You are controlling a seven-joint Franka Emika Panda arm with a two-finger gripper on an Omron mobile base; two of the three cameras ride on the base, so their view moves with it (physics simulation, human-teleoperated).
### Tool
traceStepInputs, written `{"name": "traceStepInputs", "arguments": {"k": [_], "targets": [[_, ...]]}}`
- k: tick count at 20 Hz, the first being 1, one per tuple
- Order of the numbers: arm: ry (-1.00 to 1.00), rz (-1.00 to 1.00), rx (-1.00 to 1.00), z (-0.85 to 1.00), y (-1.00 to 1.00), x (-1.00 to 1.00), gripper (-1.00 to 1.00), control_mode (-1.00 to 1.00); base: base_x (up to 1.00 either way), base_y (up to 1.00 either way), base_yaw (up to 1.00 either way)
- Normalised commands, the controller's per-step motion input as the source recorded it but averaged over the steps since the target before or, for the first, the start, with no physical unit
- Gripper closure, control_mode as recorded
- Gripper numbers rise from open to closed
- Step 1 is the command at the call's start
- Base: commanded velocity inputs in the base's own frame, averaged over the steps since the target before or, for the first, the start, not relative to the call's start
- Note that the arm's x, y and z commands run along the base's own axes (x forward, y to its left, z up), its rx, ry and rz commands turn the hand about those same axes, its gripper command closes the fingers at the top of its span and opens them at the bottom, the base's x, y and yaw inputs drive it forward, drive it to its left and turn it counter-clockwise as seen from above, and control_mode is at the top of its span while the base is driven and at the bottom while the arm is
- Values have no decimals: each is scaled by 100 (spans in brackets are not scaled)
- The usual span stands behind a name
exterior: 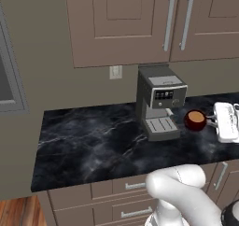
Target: Pick up the brewed coffee from the coffee machine and place it next to the breakfast plate on the dining counter.
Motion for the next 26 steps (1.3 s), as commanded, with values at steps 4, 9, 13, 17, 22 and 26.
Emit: {"name": "traceStepInputs", "arguments": {"k": [4, 9, 13, 17, 22, 26], "targets": [[0, 13, 0, 41, 56, -12, 100, -100, 0, 0, 0], [0, 18, 0, 3, 55, -11, 100, -100, 0, 0, 0], [0, 20, 0, 1, 32, -3, 100, -100, 0, 0, 0], [5, 13, 0, 12, 18, 4, 100, -100, 0, 0, 0], [23, 1, 0, 10, 0, 3, 100, -100, 0, 0, 0], [16, 1, 0, 0, 2, 0, 100, -100, 0, 0, 0]]}}
